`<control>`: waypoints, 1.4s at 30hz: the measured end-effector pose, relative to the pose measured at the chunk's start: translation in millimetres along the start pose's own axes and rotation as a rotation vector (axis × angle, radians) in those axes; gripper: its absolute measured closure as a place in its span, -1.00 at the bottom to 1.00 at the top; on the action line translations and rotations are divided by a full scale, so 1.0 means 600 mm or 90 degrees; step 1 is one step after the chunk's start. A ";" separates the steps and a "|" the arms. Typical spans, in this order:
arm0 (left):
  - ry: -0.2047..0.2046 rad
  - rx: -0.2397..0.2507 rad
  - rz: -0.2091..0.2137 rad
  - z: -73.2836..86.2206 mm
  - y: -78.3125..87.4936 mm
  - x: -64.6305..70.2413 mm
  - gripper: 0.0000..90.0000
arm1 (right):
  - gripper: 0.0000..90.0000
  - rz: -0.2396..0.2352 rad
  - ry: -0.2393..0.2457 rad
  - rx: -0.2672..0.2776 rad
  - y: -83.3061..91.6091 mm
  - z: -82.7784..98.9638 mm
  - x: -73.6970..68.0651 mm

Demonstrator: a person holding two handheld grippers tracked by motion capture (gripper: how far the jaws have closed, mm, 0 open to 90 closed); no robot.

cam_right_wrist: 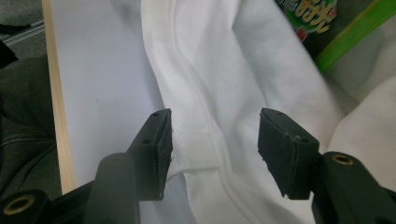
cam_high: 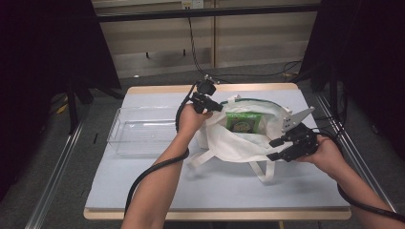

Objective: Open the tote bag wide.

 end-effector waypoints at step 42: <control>-0.011 -0.009 0.033 0.013 0.043 -0.001 0.50 | 0.15 0.217 -0.024 0.028 0.060 -0.076 0.137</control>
Point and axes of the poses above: each handheld gripper's, and its own axes: y roughly backward along the jaws, z roughly out of its underside, x roughly to its right, the point moved 10 cm from there along -y, roughly forward along the jaws, and after that the axes turned 7 degrees about -z, right-handed, at the moved point
